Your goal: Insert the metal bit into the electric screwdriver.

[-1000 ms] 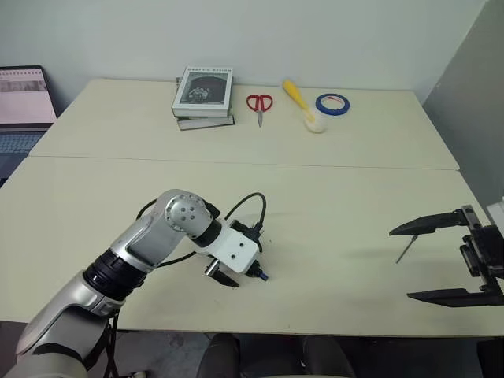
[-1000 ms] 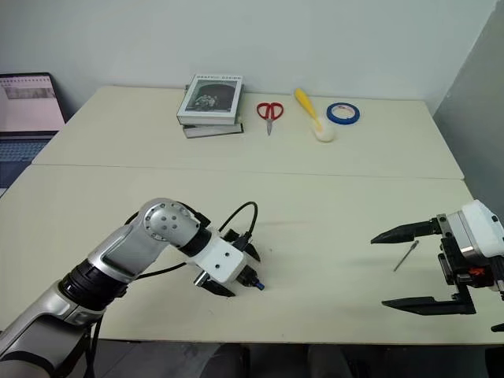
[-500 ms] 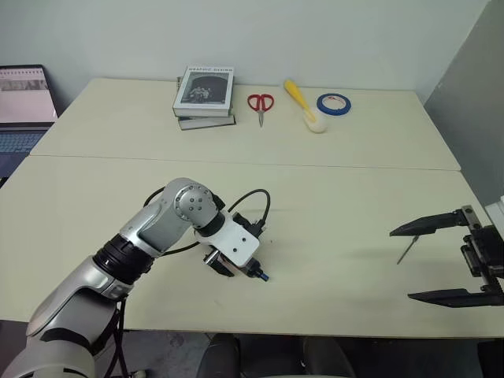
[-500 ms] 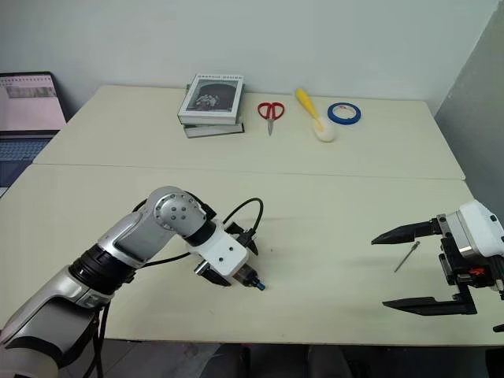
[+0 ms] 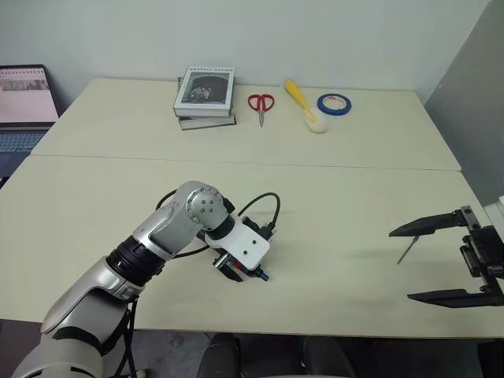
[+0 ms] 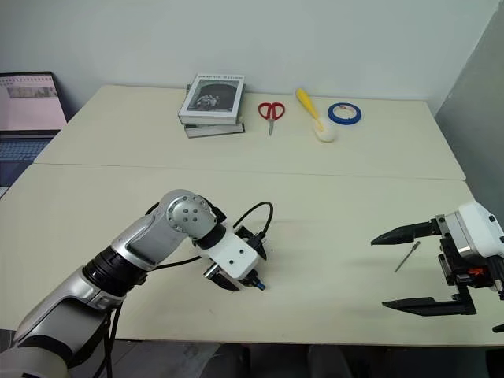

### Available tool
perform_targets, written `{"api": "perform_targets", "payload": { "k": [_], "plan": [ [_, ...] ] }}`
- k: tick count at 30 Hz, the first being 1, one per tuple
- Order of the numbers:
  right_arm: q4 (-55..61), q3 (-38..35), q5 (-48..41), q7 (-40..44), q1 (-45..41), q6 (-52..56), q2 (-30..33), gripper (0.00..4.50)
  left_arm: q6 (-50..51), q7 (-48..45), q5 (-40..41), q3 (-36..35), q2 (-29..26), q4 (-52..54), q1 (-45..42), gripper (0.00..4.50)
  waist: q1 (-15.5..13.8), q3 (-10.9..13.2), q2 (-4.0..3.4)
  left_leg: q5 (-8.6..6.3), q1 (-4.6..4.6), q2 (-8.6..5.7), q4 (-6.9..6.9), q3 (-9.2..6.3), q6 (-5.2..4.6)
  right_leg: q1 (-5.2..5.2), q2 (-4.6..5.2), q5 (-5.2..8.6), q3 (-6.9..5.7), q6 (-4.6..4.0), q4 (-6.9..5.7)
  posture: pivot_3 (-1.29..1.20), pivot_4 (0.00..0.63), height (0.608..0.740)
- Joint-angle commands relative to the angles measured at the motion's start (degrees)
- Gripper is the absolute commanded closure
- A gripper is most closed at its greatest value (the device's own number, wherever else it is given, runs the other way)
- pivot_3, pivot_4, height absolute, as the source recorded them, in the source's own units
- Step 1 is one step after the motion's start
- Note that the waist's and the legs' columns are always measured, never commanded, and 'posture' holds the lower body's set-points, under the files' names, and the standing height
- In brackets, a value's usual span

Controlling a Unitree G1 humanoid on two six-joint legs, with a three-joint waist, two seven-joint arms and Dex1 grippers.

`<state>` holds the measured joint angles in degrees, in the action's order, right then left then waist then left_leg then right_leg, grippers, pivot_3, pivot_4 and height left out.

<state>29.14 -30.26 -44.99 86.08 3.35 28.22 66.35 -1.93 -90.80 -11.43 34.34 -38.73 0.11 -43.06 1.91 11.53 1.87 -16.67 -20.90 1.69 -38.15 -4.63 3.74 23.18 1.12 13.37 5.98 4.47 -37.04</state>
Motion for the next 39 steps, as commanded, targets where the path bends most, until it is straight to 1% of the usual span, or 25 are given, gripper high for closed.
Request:
{"api": "perform_targets", "payload": {
  "k": [1, 4, 5, 6, 9, 11, 13, 16, 17, 24, 30, 32, 36, 39],
  "plan": [
    [1.15, -0.87, 0.15, 0.41, -0.01, -0.50, 0.64, 0.00, -0.33, -0.05, -0.81, 0.83, 1.17, 0.57, -1.23, 0.04, -0.04, 0.00, 0.00, 0.00, 0.00, 0.00, 0.00, 0.00, 0.00, 0.00, 0.00, 0.00, 0.00, 0.00, 0.00, 0.00, 0.150, 0.740],
    [1.20, -0.95, 0.32, 0.45, -0.05, -0.51, 0.58, 0.00, -0.93, -0.08, -1.52, 1.16, 1.34, 0.03, -1.38, 0.04, -0.05, 0.00, 0.00, 0.00, 0.00, 0.00, 0.00, 0.00, 0.00, 0.00, 0.00, 0.00, 0.00, 0.00, 0.00, 0.00, 0.150, 0.740],
    [1.21, -0.97, 0.39, 0.47, -0.05, -0.53, 0.57, 0.00, -1.08, -0.09, -1.65, 1.23, 1.37, -0.11, -1.39, 0.40, -0.05, 0.00, 0.00, 0.00, 0.00, 0.00, 0.00, 0.00, 0.00, 0.00, 0.00, 0.00, 0.00, 0.00, 0.00, 0.00, 0.150, 0.740],
    [1.22, -1.00, 0.43, 0.48, -0.06, -0.51, 0.56, 0.00, -0.97, -0.25, -1.66, 1.33, 1.38, -0.17, -1.41, 0.42, -0.05, 0.00, 0.00, 0.00, 0.00, 0.00, 0.00, 0.00, 0.00, 0.00, 0.00, 0.00, 0.00, 0.00, 0.00, 0.00, 0.150, 0.740],
    [1.24, -1.10, 0.50, 0.43, -0.11, -0.41, 0.56, 0.00, -1.04, -0.82, -1.68, 1.77, 1.42, -0.27, -1.53, 1.20, -0.06, -0.01, 0.00, 0.00, 0.00, 0.00, 0.00, 0.00, 0.00, -0.01, 0.00, 0.00, 0.00, 0.01, 0.00, 0.00, 0.150, 0.740],
    [1.27, -1.12, 0.50, 0.37, -0.17, -0.36, 0.60, 0.00, -1.06, -1.28, -1.84, 2.08, 1.39, -0.47, -1.57, 1.57, -0.07, -0.01, -0.01, 0.01, 0.01, -0.01, -0.01, 0.00, -0.01, -0.02, 0.00, -0.01, 0.00, 0.02, 0.00, 0.00, 0.150, 0.740],
    [1.15, -1.10, 0.48, 0.35, -0.35, -0.31, 0.71, 0.00, -1.35, -1.43, -2.23, 2.29, 1.34, -0.97, -1.67, 2.10, -0.08, -0.01, -0.01, 0.01, 0.01, -0.01, -0.02, 0.00, -0.02, -0.02, 0.00, -0.02, 0.00, 0.03, 0.00, 0.00, 0.150, 0.740],
    [1.03, -1.02, 0.43, 0.33, -0.55, -0.26, 0.81, 0.00, -1.82, -1.39, -2.54, 2.48, 1.36, -1.67, -1.92, 2.67, -0.09, -0.02, -0.02, 0.03, 0.01, -0.01, -0.03, 0.00, -0.04, -0.04, 0.00, -0.03, 0.01, 0.04, -0.01, 0.00, 0.150, 0.740],
    [1.02, -0.99, 0.40, 0.30, -0.60, -0.24, 0.82, 0.00, -1.85, -1.38, -2.55, 2.53, 1.37, -1.78, -1.98, 2.77, -0.08, -0.02, -0.02, 0.04, 0.01, -0.01, -0.03, 0.00, -0.05, -0.04, 0.00, -0.04, 0.01, 0.05, -0.01, 0.00, 0.150, 0.740],
    [0.77, -0.16, 0.69, -0.14, -1.24, -0.70, 0.61, 0.00, -0.08, -0.74, -0.96, 1.99, 2.66, -1.64, -2.28, 2.82, -0.08, -0.04, -0.04, 0.09, 0.02, -0.02, -0.06, 0.00, -0.14, -0.06, 0.00, -0.11, 0.03, 0.09, 0.00, 0.00, 0.150, 0.740],
    [0.54, 0.30, 0.45, -1.31, -2.37, -0.24, 0.41, 0.00, 10.64, 6.30, 5.03, -7.15, 7.98, -2.25, -5.38, 2.82, -0.28, -0.02, -0.02, 0.10, -0.10, -0.05, -0.20, -0.03, -0.15, -0.07, 0.00, -0.14, 0.02, 0.14, 0.01, 0.00, 0.150, 0.740],
    [0.48, 0.67, 0.33, -2.03, -2.96, -0.03, 0.21, 0.00, 15.95, 9.66, 7.67, -11.09, 9.86, -1.76, -6.30, 2.82, -0.20, -0.01, -0.02, 0.09, -0.15, -0.05, -0.23, -0.05, -0.15, -0.03, 0.00, -0.15, 0.02, 0.16, 0.04, 0.00, 0.150, 0.740],
    [0.55, 1.54, -0.41, -3.94, -4.14, 0.59, -0.25, 0.00, 21.12, 17.58, 10.91, -17.06, 13.09, -1.25, -6.19, 2.82, 0.01, -0.01, -0.02, 0.09, -0.13, -0.05, -0.14, -0.07, -0.15, -0.01, 0.00, -0.15, -0.01, 0.15, 0.04, 0.00, 0.150, 0.740],
    [0.78, 2.71, -0.94, -6.00, -5.46, 0.90, -1.13, 0.00, 23.38, 25.65, 13.31, -21.84, 16.96, -0.89, -4.44, 2.82, 0.02, -0.01, -0.02, 0.09, -0.06, -0.05, -0.04, -0.07, -0.15, -0.01, 0.00, -0.14, 0.00, 0.15, 0.03, 0.00, 0.150, 0.740]
  ]
}}
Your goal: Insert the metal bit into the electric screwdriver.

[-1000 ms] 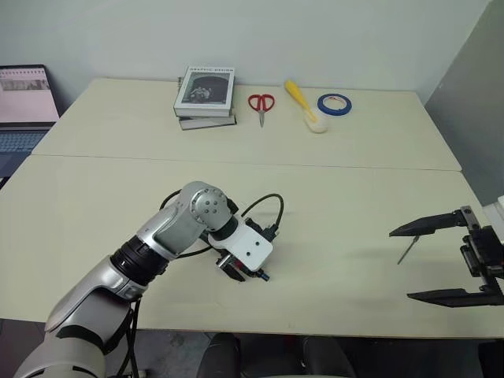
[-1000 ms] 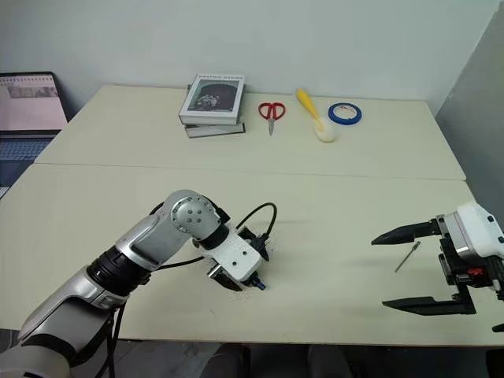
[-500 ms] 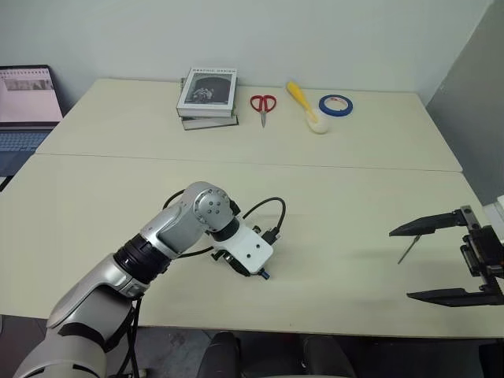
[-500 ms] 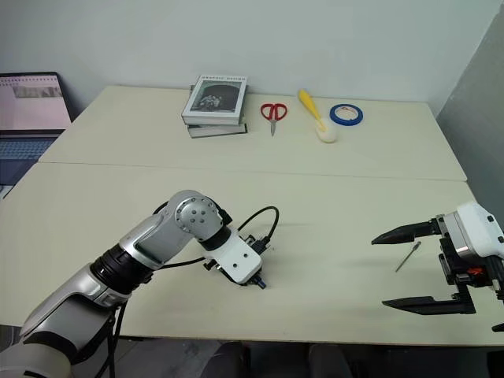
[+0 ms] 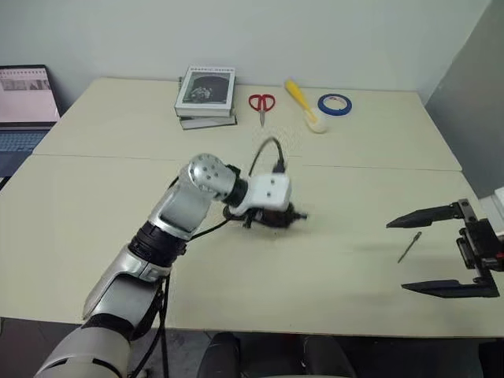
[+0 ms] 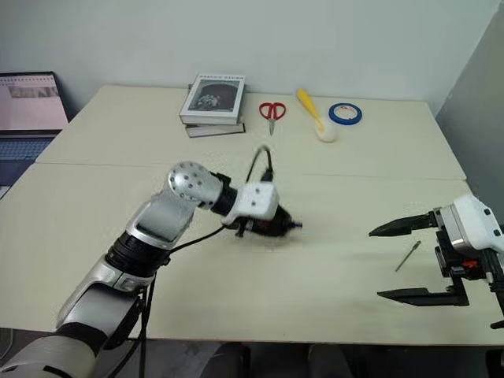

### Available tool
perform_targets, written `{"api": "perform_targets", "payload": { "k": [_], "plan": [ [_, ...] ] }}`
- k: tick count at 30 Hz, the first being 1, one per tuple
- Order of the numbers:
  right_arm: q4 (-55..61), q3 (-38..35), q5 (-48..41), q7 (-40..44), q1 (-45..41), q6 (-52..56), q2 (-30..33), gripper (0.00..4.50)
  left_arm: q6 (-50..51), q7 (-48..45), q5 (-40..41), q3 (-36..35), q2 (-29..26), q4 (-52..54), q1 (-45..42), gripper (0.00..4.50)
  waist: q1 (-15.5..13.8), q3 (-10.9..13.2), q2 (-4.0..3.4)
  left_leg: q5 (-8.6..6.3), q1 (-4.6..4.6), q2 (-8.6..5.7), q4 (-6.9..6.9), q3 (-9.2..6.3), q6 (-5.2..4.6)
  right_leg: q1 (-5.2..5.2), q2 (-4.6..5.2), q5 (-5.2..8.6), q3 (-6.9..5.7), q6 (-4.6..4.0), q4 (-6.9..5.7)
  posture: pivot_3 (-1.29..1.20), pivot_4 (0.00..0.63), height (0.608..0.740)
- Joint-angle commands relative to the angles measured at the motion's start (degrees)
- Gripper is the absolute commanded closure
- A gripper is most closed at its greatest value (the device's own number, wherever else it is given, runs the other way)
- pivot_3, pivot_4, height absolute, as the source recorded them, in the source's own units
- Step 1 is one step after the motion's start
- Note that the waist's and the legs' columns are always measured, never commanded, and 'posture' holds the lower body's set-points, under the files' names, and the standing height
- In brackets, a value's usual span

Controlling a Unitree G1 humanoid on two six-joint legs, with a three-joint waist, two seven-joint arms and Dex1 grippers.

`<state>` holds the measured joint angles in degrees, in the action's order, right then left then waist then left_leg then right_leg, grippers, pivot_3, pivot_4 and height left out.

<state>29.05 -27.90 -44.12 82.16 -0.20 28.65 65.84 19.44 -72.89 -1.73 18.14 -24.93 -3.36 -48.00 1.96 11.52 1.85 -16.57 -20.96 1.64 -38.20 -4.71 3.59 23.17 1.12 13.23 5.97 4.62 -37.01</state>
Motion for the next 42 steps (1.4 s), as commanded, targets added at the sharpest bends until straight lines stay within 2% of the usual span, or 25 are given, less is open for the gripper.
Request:
{"api": "perform_targets", "payload": {
  "k": [1, 4, 8, 13, 19, 27, 42],
  "plan": [
    [1.02, 0.79, -1.92, -2.82, -2.41, 0.62, -0.98, 0.00, 2.76, 10.07, 4.91, -7.09, 4.77, 3.14, 1.41, 2.82, -0.08, 0.00, 0.01, 0.00, 0.00, 0.00, 0.00, -0.01, 0.00, 0.00, 0.00, 0.00, 0.00, 0.00, 0.01, 0.00, 0.150, 0.740],
    [1.42, 2.35, -1.99, -5.27, -4.04, 1.42, -1.72, 0.00, 4.03, 17.23, 6.24, -9.77, 8.62, 4.06, 3.73, 2.82, -0.12, 0.00, 0.00, 0.00, -0.04, -0.01, -0.02, -0.02, 0.01, -0.01, 0.02, -0.01, -0.01, 0.00, 0.05, 0.00, 0.150, 0.740],
    [1.96, 6.02, -3.00, -10.95, -8.31, 2.94, -4.43, 0.00, 1.07, 28.90, 10.89, -16.03, 17.47, 5.65, 8.54, 2.82, -0.16, 0.01, 0.02, 0.01, -0.03, -0.02, -0.02, -0.04, 0.01, 0.00, 0.02, -0.05, -0.02, -0.03, 0.04, 0.00, 0.150, 0.740],
    [1.90, 9.87, -2.41, -15.64, -12.24, 3.96, -6.63, 0.00, -5.48, 34.07, 10.60, -16.00, 20.38, 5.58, 12.71, 2.82, -0.22, 0.00, 0.02, 0.01, -0.02, -0.03, -0.01, -0.05, 0.02, 0.00, 0.02, -0.09, -0.02, -0.10, 0.04, 0.00, 0.150, 0.740],
    [1.49, 14.01, -2.24, -20.36, -17.35, 5.28, -9.21, 0.00, -11.10, 35.97, 10.42, -14.71, 20.15, 4.40, 18.35, 2.82, -0.16, 0.00, 0.01, 0.01, -0.01, -0.03, -0.01, -0.02, 0.02, -0.01, 0.02, -0.10, 0.00, -0.09, 0.08, 0.00, 0.150, 0.740],
    [1.15, 15.58, -2.75, -21.85, -20.08, 6.55, -10.12, 0.00, -12.05, 38.97, 11.05, -15.38, 18.87, 5.54, 23.84, 2.83, -0.30, -0.01, 0.02, 0.01, -0.01, -0.03, 0.01, -0.03, 0.02, -0.01, 0.02, -0.13, -0.01, -0.15, 0.09, 0.00, 0.150, 0.740],
    [0.41, 14.93, -5.14, -20.52, -20.33, 8.17, -10.63, 0.00, -5.58, 42.95, 15.98, -17.73, 14.20, 16.68, 30.69, 2.83, 0.04, -0.03, 0.00, 0.01, 0.07, -0.01, 0.03, -0.01, 0.02, -0.01, -0.01, -0.14, 0.00, -0.13, 0.06, 0.00, 0.150, 0.740]
  ]
}}
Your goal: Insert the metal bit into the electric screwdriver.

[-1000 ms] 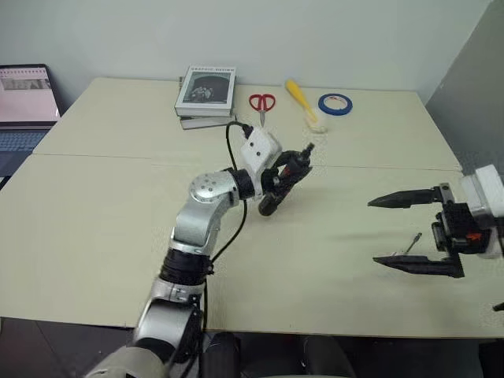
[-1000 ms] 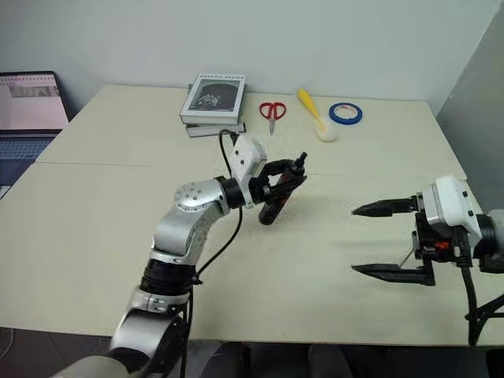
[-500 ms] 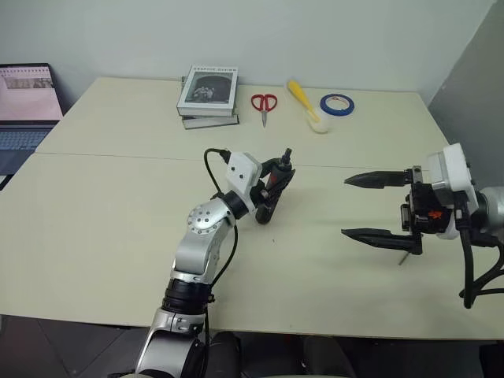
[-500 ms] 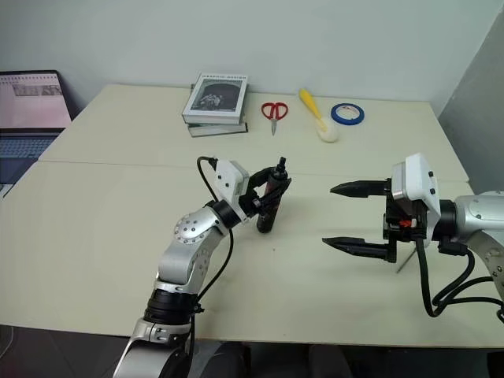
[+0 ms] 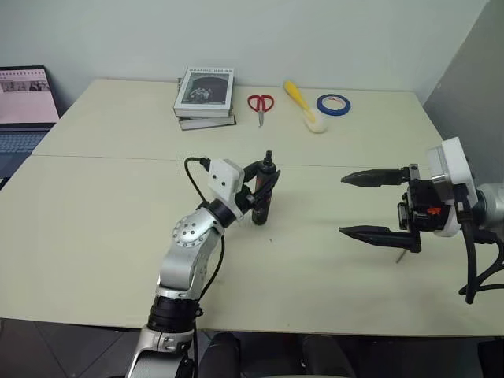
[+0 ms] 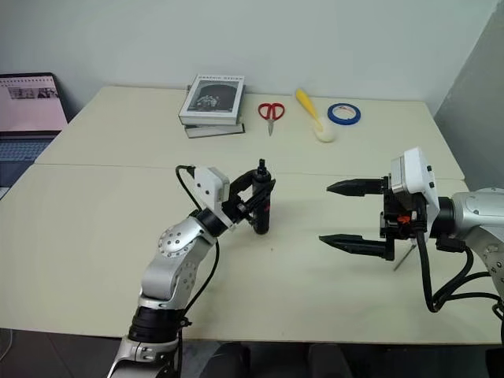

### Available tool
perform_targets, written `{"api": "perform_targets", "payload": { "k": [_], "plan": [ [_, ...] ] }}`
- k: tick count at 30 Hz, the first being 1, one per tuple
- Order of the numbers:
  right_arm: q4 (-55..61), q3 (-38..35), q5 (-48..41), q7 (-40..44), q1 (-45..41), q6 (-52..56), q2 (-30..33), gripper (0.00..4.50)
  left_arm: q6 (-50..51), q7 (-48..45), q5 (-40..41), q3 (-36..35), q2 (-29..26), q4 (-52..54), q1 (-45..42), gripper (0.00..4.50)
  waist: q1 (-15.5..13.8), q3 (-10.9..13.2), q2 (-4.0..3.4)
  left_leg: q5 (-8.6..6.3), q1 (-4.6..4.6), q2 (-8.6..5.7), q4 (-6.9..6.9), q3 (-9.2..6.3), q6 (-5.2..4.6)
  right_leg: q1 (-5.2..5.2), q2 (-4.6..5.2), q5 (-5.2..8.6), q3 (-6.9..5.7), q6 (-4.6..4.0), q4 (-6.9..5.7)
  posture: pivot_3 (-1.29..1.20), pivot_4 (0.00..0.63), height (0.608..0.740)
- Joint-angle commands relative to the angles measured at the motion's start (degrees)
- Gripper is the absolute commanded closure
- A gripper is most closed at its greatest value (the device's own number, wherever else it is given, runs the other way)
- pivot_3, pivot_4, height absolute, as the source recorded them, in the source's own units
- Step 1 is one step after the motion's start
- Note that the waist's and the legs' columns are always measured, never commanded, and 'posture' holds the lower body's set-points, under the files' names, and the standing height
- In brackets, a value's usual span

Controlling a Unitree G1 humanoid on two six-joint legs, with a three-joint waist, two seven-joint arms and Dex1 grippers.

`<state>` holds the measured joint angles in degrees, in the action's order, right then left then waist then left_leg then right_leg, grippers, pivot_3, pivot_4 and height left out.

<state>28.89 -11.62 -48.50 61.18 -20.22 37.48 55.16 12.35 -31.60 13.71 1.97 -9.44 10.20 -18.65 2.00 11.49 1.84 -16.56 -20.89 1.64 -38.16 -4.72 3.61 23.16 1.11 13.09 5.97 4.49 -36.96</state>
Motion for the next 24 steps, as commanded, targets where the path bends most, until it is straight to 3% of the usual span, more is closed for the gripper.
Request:
{"api": "perform_targets", "payload": {
  "k": [1, 11, 17, 21, 24],
  "plan": [
    [0.55, -1.40, -0.72, 0.58, -0.17, -0.72, 0.07, 0.00, 1.88, 1.97, 0.77, -1.59, -1.46, 3.69, 1.72, 2.83, -0.04, 0.00, 0.00, 0.00, 0.00, 0.00, 0.00, -0.01, 0.00, 0.00, 0.00, 0.00, 0.00, 0.00, 0.00, 0.00, 0.150, 0.740],
    [-0.99, -0.64, 2.42, 1.73, -0.13, -2.18, 1.03, 0.00, 2.03, 3.36, 0.94, 0.84, -1.84, 5.49, 2.72, 2.83, -0.05, 0.00, 0.00, 0.00, -0.01, 0.00, 0.00, 0.00, 0.00, 0.00, 0.00, 0.00, -0.01, 0.00, 0.02, 0.00, 0.150, 0.740],
    [-6.23, -1.27, 8.73, 3.87, 2.13, -1.38, 7.79, 0.00, 1.12, 4.10, 0.09, 2.75, -1.57, 5.66, 2.78, 2.83, -0.22, 0.00, 0.00, 0.00, -0.03, 0.00, 0.03, 0.01, 0.00, 0.00, 0.00, 0.01, -0.01, -0.01, 0.07, 0.00, 0.150, 0.740],
    [-10.80, -0.81, 11.17, 1.43, 3.25, 5.24, 12.52, 0.00, -0.22, 4.38, -0.53, 4.24, -0.90, 5.64, 2.74, 2.83, -0.27, 0.00, 0.00, 0.00, -0.04, -0.01, 0.03, 0.03, 0.00, 0.00, 0.02, 0.02, 0.00, -0.02, 0.10, 0.00, 0.150, 0.740],
    [-11.85, -1.17, 14.62, 2.92, 5.80, 0.15, 12.71, 0.00, -1.25, 4.27, -0.91, 5.48, -0.35, 5.70, 2.40, 2.83, -0.28, 0.00, 0.00, 0.00, -0.03, -0.01, 0.05, 0.02, 0.00, 0.00, 0.01, 0.02, 0.00, -0.03, 0.09, 0.00, 0.150, 0.740]
  ]
}}
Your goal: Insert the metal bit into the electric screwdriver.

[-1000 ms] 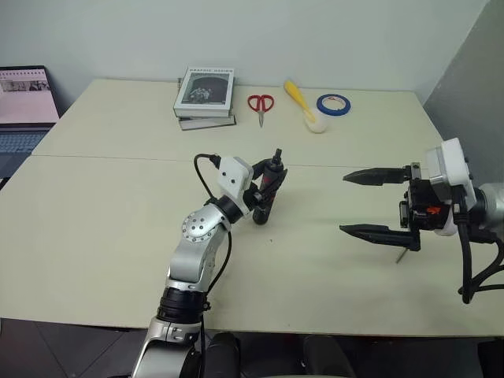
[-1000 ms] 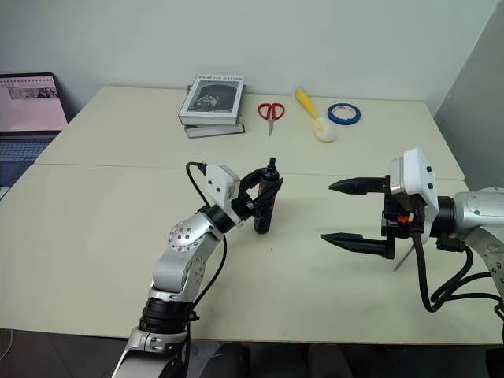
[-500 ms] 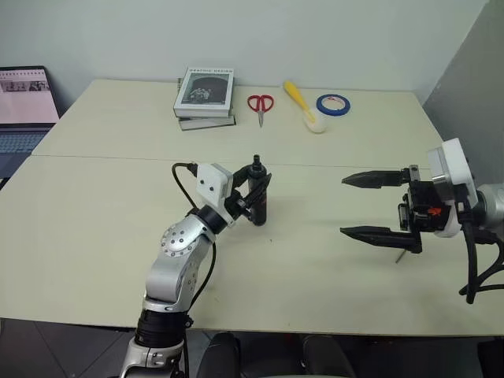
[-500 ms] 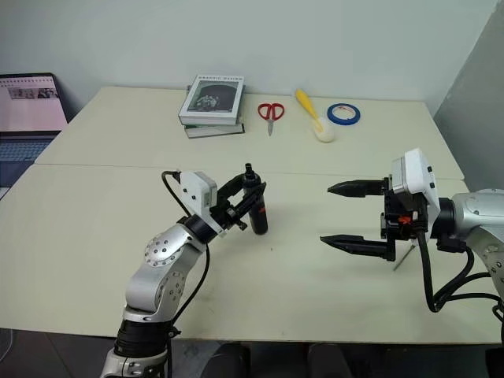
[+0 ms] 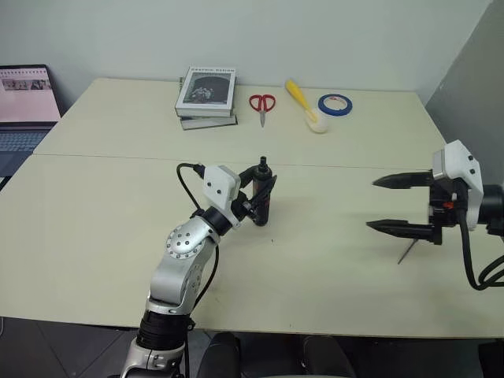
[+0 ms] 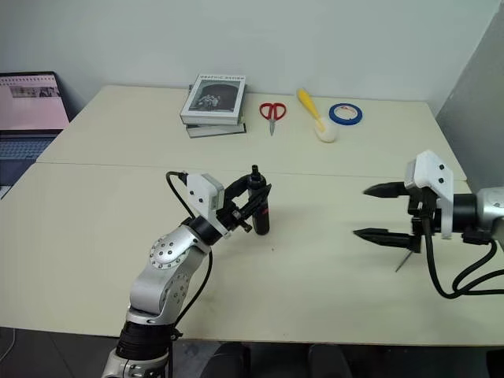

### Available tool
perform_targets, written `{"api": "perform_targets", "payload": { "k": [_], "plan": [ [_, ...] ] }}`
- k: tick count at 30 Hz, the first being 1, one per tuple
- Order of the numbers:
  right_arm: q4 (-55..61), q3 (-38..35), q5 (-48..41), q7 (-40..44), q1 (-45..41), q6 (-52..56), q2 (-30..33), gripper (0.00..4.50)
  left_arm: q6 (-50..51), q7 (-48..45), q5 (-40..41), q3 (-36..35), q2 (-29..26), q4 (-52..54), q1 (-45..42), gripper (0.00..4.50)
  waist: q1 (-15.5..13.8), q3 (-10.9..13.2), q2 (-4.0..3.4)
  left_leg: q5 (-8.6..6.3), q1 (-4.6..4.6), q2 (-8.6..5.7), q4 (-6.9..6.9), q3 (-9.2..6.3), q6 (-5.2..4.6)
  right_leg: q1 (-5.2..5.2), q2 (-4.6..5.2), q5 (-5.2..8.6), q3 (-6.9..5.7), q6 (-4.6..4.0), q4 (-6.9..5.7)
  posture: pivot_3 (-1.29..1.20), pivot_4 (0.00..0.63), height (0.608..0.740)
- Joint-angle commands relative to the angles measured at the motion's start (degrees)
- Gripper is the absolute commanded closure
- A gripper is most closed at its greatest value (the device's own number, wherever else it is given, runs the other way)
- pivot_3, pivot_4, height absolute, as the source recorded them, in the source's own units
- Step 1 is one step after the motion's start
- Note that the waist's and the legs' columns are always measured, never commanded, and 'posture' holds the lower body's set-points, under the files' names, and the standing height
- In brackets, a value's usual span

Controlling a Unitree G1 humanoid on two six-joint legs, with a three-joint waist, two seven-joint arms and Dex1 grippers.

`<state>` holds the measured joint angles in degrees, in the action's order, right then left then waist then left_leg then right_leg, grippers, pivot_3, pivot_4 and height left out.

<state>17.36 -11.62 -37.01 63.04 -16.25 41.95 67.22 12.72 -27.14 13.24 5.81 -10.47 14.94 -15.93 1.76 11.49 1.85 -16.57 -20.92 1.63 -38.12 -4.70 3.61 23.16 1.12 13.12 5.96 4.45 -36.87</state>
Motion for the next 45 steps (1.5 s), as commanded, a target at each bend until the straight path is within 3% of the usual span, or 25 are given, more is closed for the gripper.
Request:
{"api": "perform_targets", "payload": {
  "k": [1, 7, 13, 18, 28, 40, 43, 45],
  "plan": [
    [-0.56, -1.18, 4.53, 1.75, 2.62, -6.56, 0.70, 0.00, -1.66, -0.14, -0.50, 1.83, 0.77, 0.98, -0.38, 2.84, -0.05, 0.00, 0.00, 0.00, -0.01, 0.00, 0.00, 0.00, 0.00, 0.00, 0.00, 0.00, 0.00, 0.00, 0.00, 0.00, 0.150, 0.740],
    [-14.23, 6.54, 25.85, 9.58, 6.93, -40.86, 6.14, 0.00, -2.06, -0.42, -0.82, 2.78, 1.01, 0.96, -0.74, 2.84, 0.00, 0.00, -0.01, 0.00, -0.04, -0.01, 0.01, 0.09, 0.01, 0.01, 0.04, 0.01, 0.02, 0.05, 0.11, 0.00, 0.150, 0.740],
    [-33.67, 20.48, 39.57, 18.67, -8.65, -62.81, 4.39, 0.00, -1.99, -0.48, -1.01, 3.40, 0.80, 1.94, -0.31, 2.84, 0.54, 0.03, -0.06, 0.00, 0.07, -0.01, 0.02, 0.17, 0.01, 0.01, 0.04, -0.01, 0.09, 0.07, 0.05, 0.00, 0.150, 0.740],
    [-51.64, 29.47, 50.44, 19.20, -22.55, -79.73, -0.70, 0.00, -1.76, -0.01, -1.30, 3.80, 0.75, 2.82, 0.06, 2.84, 1.10, 0.03, -0.06, 0.01, 0.11, -0.01, 0.03, 0.16, 0.02, 0.00, 0.04, -0.01, 0.09, 0.04, 0.02, 0.00, 0.150, 0.740],
    [-69.68, 38.05, 59.62, 18.11, -33.73, -95.89, -6.48, 0.00, -1.16, 0.85, -1.64, 3.94, 0.65, 4.11, 0.76, 2.84, 1.10, 0.04, -0.07, 0.01, 0.09, -0.06, 0.07, 0.17, 0.02, 0.00, 0.12, -0.17, 0.12, -0.32, 0.04, 0.00, 0.150, 0.740],
    [-75.33, 41.18, 64.02, 15.01, -36.71, -101.42, -9.53, 0.00, -1.11, 1.22, -1.78, 4.15, 0.70, 4.11, 0.67, 2.84, 1.19, 0.01, -0.02, 0.02, 0.14, -0.06, 0.03, 0.16, 0.03, -0.05, 0.12, -0.20, 0.12, -0.30, 0.01, 0.00, 0.150, 0.740],
    [-75.49, 41.83, 65.19, 13.86, -36.65, -102.30, -10.28, 0.48, -1.20, 1.25, -1.89, 4.19, 0.67, 3.92, 0.53, 2.84, 1.24, -0.03, 0.05, 0.02, 0.15, -0.06, 0.02, 0.16, 0.03, -0.07, 0.12, -0.22, 0.12, -0.31, 0.01, 0.00, 0.150, 0.740],
    [-75.77, 42.20, 66.45, 12.59, -36.69, -102.58, -10.54, 1.03, -1.21, 1.28, -1.92, 4.15, 0.64, 3.86, 0.52, 2.84, 1.39, -0.13, 0.22, 0.02, 0.17, -0.05, 0.02, 0.16, 0.03, -0.08, 0.11, -0.24, 0.12, -0.32, 0.01, 0.00, 0.150, 0.740]
  ]
}}
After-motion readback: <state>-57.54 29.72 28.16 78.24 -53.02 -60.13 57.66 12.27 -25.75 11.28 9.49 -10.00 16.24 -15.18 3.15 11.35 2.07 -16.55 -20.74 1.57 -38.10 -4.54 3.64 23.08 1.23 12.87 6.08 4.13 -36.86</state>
